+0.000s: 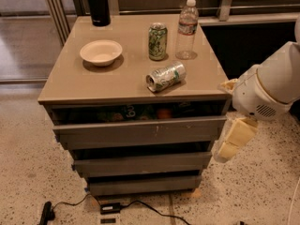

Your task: Open top drawer

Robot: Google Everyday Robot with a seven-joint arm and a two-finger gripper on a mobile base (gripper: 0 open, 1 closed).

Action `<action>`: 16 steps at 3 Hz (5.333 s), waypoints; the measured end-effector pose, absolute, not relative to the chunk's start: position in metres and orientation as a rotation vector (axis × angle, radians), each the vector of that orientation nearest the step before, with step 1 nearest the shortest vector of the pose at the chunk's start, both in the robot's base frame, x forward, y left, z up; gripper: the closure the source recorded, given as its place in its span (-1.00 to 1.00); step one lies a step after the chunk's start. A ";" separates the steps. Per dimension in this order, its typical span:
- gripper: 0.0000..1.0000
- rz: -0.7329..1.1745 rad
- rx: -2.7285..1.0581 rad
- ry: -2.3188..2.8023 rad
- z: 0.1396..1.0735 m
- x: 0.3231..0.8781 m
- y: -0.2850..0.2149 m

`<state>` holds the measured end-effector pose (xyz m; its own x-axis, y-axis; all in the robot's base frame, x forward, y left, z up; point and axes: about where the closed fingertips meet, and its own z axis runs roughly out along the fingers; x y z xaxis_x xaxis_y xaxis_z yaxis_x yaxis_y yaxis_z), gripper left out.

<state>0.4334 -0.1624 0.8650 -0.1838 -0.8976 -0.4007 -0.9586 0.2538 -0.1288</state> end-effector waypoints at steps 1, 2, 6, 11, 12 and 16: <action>-1.00 0.212 -1.716 2.123 0.850 0.428 -0.154; -1.00 0.187 -1.730 2.094 0.824 0.427 -0.140; -1.00 0.196 -1.724 2.072 0.764 0.444 -0.122; -1.00 0.157 -1.769 2.007 0.693 0.490 -0.097; -1.00 0.140 -1.789 1.997 0.690 0.501 -0.093; -1.00 0.088 -1.932 2.043 0.647 0.547 -0.093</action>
Offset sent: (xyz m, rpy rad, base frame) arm -0.0067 0.0301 -0.0623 -0.0064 -0.0483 0.0472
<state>0.5473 -0.0931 0.6475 -0.0287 -0.9607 -0.2761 -0.9809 0.0803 -0.1774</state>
